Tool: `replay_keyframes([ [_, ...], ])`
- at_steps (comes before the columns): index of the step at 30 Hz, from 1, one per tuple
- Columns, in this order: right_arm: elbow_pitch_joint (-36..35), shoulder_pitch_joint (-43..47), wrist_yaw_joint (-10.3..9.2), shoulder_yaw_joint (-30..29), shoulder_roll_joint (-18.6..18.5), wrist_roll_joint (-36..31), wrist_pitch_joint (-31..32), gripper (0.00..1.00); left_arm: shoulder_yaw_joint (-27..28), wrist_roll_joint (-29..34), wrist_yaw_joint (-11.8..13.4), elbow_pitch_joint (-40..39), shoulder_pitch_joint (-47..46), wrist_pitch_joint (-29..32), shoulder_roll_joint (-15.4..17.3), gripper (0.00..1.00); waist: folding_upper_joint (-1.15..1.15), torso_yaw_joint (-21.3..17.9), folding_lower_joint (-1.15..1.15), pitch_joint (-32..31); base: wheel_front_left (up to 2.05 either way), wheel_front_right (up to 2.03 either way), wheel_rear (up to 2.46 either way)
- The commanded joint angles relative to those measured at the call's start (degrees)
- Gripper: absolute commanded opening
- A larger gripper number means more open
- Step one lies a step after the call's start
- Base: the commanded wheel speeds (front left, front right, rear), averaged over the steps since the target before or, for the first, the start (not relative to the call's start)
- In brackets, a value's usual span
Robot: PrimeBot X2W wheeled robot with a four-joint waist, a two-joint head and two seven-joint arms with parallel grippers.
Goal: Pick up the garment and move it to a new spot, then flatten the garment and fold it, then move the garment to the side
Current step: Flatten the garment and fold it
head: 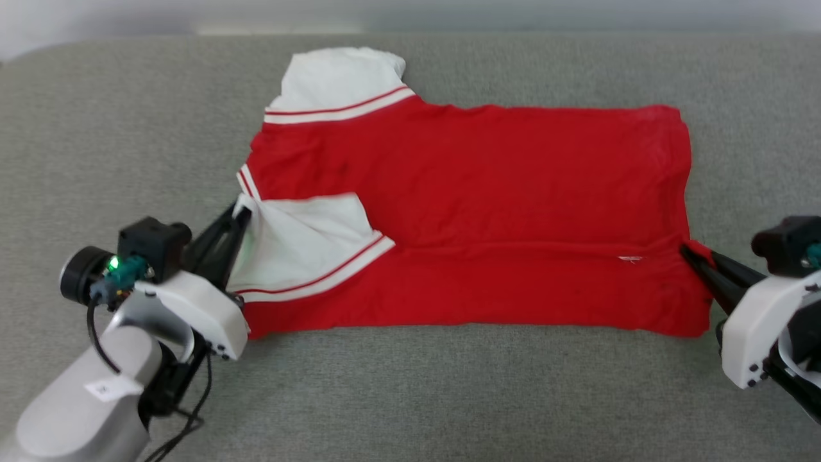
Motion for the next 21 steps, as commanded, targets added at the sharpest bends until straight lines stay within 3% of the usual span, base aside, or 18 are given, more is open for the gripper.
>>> replay_keyframes([
  [1, 1.02, -1.78, -0.04, 0.94, 0.46, 0.25, 0.14, 0.00, -0.07, -0.15, -0.93, 2.26, -1.37, -0.18, -0.79, 0.00, 0.00, -1.09, -0.01, 2.31, 0.00, 0.00, 0.00],
  [11, 11.67, -10.10, -0.04, 8.09, 1.74, 1.73, -3.55, 0.00, -1.82, -0.30, -8.46, 22.44, -7.58, -2.70, -6.04, 0.00, 0.00, -2.26, -0.01, 7.69, 0.00, 0.00, 0.00],
  [19, 15.17, -12.66, -0.03, 12.18, 1.99, 3.70, -6.05, 0.02, -3.11, 0.60, -11.74, 30.71, -9.51, -4.14, -9.46, 0.00, 0.00, -1.94, -0.01, 7.27, 0.00, 0.00, 0.00],
  [20, 15.31, -12.93, -0.03, 12.50, 2.04, 3.84, -6.35, 0.38, -2.84, 0.96, -11.59, 30.94, -9.90, -4.33, -9.42, 0.21, 0.00, -1.88, -0.01, 6.96, 0.00, 0.00, 0.00],
  [21, 15.41, -13.30, -0.03, 12.63, 2.04, 3.91, -6.81, 1.00, -2.38, 1.04, -11.58, 31.03, -10.14, -4.54, -9.39, 0.86, 0.00, -1.79, -0.01, 6.65, 0.00, 0.00, 0.00],
])
